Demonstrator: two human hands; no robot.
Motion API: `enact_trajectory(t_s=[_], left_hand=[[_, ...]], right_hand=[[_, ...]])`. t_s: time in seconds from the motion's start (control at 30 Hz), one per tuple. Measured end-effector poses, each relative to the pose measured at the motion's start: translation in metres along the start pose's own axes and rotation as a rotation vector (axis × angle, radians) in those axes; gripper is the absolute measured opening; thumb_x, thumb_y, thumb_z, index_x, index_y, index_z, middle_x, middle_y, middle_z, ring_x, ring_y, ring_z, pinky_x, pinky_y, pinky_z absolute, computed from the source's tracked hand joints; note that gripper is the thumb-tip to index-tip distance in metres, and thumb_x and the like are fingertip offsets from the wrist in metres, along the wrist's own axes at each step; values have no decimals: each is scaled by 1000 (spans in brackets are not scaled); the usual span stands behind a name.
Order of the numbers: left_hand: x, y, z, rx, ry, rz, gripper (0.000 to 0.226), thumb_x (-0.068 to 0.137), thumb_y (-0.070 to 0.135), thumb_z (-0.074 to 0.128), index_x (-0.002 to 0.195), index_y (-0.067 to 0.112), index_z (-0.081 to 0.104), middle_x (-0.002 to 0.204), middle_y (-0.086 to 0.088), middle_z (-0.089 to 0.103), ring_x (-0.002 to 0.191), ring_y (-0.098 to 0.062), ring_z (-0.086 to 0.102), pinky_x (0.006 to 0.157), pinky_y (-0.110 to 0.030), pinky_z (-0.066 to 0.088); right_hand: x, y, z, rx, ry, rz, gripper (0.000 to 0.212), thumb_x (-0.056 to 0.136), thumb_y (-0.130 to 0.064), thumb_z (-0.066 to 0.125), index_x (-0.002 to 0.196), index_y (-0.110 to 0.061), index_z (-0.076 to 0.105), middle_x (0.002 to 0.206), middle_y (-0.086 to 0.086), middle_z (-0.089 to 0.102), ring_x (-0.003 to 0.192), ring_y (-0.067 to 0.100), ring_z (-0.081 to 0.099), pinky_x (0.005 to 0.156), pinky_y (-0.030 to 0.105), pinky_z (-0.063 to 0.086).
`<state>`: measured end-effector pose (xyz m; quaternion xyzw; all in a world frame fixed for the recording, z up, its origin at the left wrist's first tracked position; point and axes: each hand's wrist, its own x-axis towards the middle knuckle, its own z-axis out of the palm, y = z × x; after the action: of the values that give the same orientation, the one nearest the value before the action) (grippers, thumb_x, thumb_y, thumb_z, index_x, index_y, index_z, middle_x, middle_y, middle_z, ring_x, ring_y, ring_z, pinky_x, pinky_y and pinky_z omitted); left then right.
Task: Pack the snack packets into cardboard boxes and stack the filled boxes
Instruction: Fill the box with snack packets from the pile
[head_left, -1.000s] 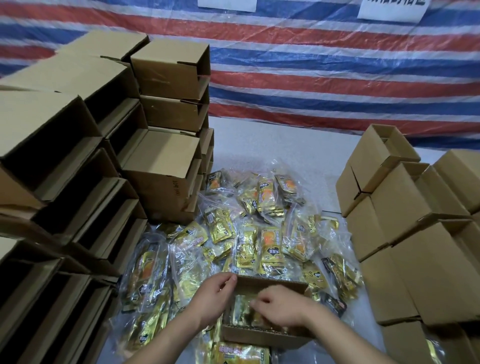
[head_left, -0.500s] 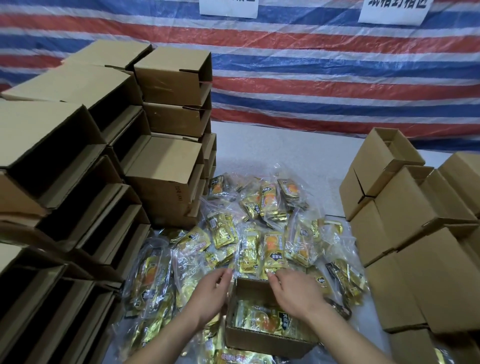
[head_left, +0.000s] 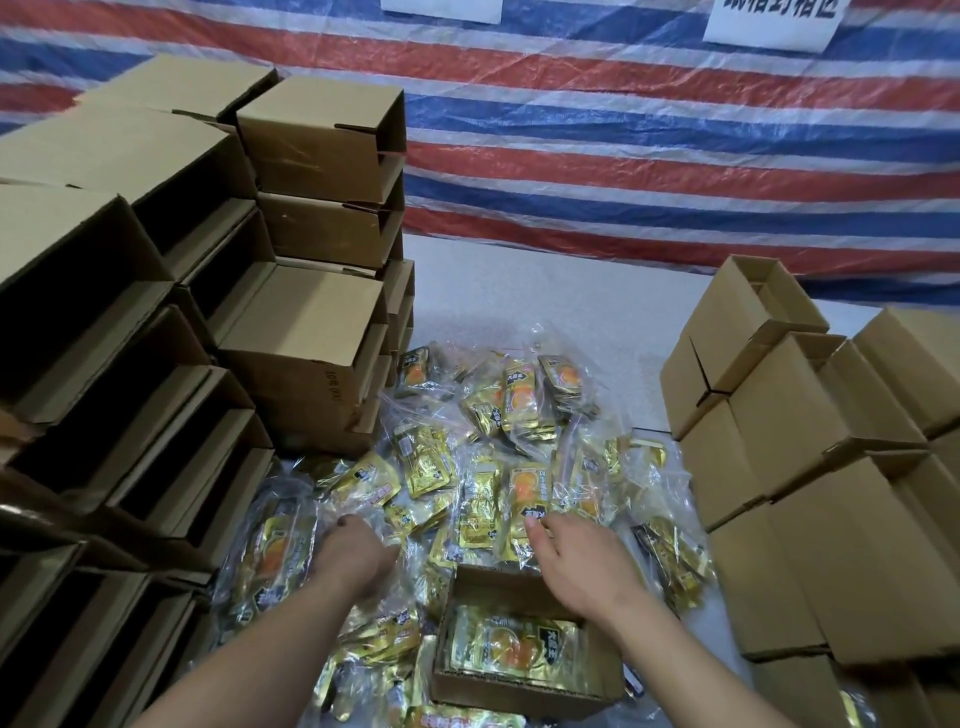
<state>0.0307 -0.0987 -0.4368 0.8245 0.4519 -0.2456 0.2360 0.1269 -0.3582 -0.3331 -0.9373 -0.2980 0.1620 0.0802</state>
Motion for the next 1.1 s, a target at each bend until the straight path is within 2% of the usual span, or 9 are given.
enact_trajectory(t_s=[0.17,0.3,0.47,0.6,0.7,0.77,0.87,1.0,1.1], left_hand=[[10,-11,12,-68,32,-27,89,88,40,70,149,4,17,113,-12,63,95,-25,63,86,-41,58],[8,-14,15,-181,63,-74,75,81,33,78,137,8,34,93,-9,62,80,-24,66,74,-38,61],[-13,-8,7,-223,130,-8,56,79,41,79,117,15,49,94,-6,64,80,-22,67,72,-38,60],[-37,12,-21,-504,82,135,32,81,24,78,97,14,52,94,-8,66,76,-24,70,67,-44,63],[-58,33,-72,-658,109,279,24,76,12,77,92,14,60,91,-11,67,76,-29,70,67,-46,62],[-79,50,-106,-683,159,421,27,72,14,75,95,12,62,96,-14,66,83,-31,68,73,-49,61],[-119,78,-143,-703,223,604,44,68,28,76,107,23,56,109,-5,57,100,-25,62,88,-47,57],[-161,111,-159,-719,272,797,42,68,44,77,106,40,57,109,11,47,105,-11,56,91,-35,54],[-173,128,-152,-745,313,854,29,72,50,73,93,49,54,102,12,43,86,0,51,72,-20,48]], right_hand=[[-2,3,-5,33,11,26,59,103,-59,16,108,-23,62,100,-3,64,94,15,60,87,35,48],[-2,6,-5,52,8,29,60,103,-58,16,107,-21,63,101,-2,64,93,15,59,87,35,48],[2,4,-6,65,18,17,55,102,-59,17,99,-25,60,95,-6,59,87,13,56,81,34,46],[8,-3,-11,194,78,1,47,102,-57,21,89,-28,55,84,-14,52,83,8,54,75,30,43],[14,-22,-25,477,73,12,44,100,-59,29,90,-28,58,93,-13,61,91,6,59,86,30,49],[19,-41,-39,793,27,36,39,95,-65,36,110,-37,60,114,-15,64,104,-2,58,100,33,48],[24,-69,-64,1224,-80,26,69,78,-75,39,137,-41,47,145,-12,49,135,9,44,115,42,35],[23,-86,-92,1556,-152,-56,78,70,-80,56,136,-39,53,135,-9,61,132,13,52,109,41,45],[21,-83,-105,1741,-137,-66,65,72,-74,61,119,-32,72,122,-1,71,114,20,67,90,45,58]])
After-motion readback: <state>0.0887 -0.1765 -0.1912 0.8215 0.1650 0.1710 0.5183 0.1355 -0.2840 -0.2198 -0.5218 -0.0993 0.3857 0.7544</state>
